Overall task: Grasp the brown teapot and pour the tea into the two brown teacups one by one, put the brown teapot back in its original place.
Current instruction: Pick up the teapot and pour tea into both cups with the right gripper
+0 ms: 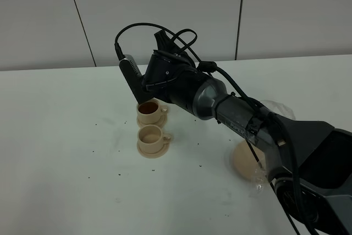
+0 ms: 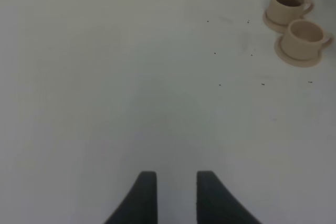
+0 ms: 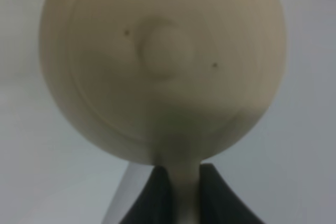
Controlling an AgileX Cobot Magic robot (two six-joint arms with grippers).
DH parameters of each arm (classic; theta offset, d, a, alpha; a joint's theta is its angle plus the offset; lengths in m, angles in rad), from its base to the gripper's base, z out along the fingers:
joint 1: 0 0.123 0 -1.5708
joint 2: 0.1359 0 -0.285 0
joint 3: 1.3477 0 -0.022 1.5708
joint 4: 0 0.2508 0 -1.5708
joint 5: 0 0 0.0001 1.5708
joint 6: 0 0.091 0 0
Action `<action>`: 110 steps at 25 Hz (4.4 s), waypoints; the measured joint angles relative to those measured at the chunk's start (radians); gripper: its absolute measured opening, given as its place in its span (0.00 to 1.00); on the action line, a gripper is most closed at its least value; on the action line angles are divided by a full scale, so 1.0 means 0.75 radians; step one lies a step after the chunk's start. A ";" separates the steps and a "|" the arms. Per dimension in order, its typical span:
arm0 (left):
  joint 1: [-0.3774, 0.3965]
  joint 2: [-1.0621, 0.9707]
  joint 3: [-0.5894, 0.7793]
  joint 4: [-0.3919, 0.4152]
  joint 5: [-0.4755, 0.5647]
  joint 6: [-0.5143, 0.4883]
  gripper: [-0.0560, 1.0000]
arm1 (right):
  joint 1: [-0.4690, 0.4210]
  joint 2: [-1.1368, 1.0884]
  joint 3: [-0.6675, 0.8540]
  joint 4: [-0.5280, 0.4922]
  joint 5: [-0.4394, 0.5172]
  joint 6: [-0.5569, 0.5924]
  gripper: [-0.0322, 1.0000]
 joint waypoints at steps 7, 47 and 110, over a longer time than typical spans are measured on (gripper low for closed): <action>0.000 0.000 0.000 0.000 0.000 0.000 0.29 | -0.004 0.000 0.000 0.024 0.007 0.028 0.12; 0.000 0.000 0.000 0.000 0.000 0.000 0.29 | -0.027 -0.041 -0.209 0.410 0.299 0.036 0.12; 0.000 0.000 0.000 0.000 0.000 0.001 0.29 | -0.261 -0.212 0.110 1.118 0.415 0.654 0.12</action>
